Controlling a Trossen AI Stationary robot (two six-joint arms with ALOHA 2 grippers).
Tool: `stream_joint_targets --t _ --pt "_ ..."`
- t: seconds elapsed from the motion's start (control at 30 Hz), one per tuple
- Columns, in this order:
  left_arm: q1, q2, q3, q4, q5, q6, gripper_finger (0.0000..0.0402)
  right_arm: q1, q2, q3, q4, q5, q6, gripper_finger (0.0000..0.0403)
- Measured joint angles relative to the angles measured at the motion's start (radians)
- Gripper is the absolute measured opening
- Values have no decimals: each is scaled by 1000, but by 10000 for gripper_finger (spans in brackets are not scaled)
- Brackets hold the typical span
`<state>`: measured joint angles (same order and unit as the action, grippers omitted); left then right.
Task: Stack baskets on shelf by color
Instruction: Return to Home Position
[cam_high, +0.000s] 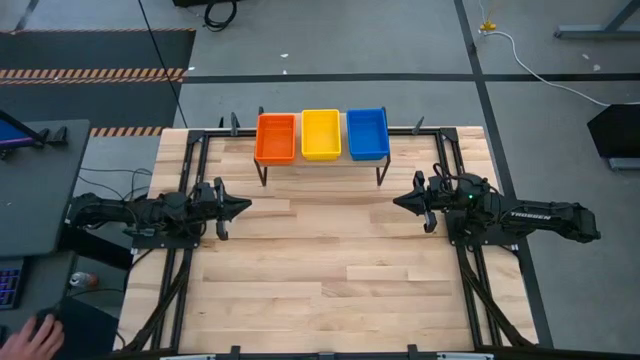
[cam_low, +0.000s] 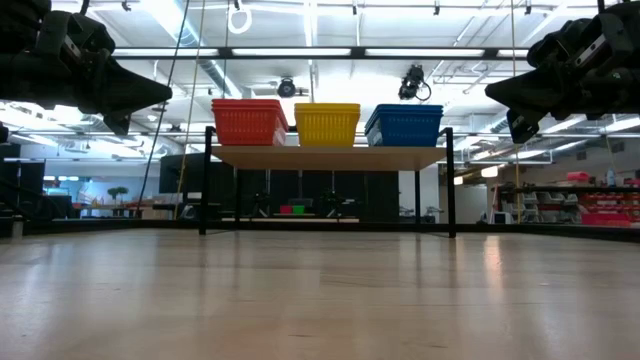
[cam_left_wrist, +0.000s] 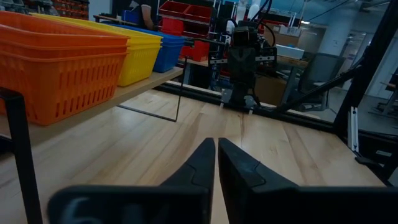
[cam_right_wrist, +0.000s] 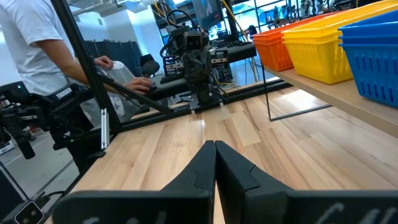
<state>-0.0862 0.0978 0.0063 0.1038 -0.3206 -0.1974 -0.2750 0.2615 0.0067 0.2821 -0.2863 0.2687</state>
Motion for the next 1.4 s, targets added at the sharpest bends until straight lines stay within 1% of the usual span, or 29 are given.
stream_joint_targets --t 0.17,0.47,0.77,1.07,1.4 --pt "0 0 0 0 0 0 21 0 0 0 0 0 0 13" --pt "0 0 0 0 0 0 31 0 0 0 0 0 0 13" --pt "0 0 0 0 0 0 24 0 0 0 0 0 0 13" --pt "0 0 0 0 0 0 34 0 0 0 0 0 0 13" --pt "0 0 0 0 0 0 26 0 0 0 0 0 0 13"
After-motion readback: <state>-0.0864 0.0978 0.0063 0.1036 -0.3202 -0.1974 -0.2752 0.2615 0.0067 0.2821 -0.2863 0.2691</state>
